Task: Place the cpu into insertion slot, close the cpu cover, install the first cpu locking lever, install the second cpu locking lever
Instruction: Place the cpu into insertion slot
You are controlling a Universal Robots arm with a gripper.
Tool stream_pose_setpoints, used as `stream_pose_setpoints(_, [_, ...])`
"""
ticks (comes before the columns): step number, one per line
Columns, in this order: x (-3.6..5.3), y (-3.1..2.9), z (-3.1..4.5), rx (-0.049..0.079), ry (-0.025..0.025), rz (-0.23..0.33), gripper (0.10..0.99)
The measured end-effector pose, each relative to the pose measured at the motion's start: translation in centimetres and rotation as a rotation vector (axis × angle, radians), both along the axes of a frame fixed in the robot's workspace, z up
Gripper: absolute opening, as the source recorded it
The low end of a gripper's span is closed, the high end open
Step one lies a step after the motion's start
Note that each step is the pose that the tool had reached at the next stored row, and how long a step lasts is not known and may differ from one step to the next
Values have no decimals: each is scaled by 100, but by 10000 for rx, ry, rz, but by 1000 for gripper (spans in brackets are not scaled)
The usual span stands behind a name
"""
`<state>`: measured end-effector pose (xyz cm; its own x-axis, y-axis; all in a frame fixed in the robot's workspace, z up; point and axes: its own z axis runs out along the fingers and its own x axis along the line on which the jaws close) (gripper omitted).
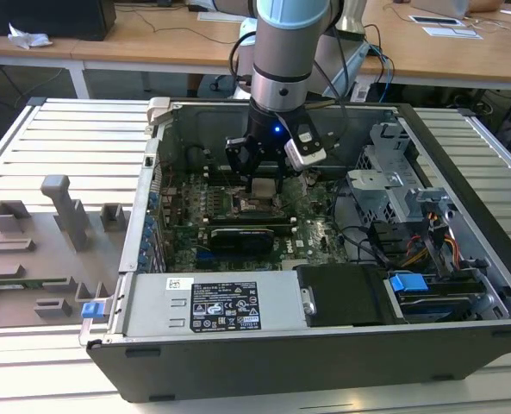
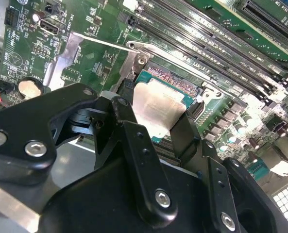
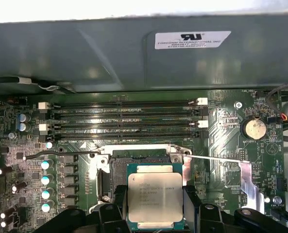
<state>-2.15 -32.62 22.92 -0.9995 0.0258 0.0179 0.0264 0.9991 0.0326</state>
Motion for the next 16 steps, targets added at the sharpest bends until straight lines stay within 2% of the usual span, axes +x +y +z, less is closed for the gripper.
stream_pose_setpoints(6, [0,0,0,-9,0,-299,541])
stream_pose_setpoints(10, [0,0,-1,-14,0,-834,541])
stream_pose_setpoints(14, [0,0,-2,-33,0,-1845,541])
stream_pose_setpoints(16, [0,0,-2,-42,0,-2097,541])
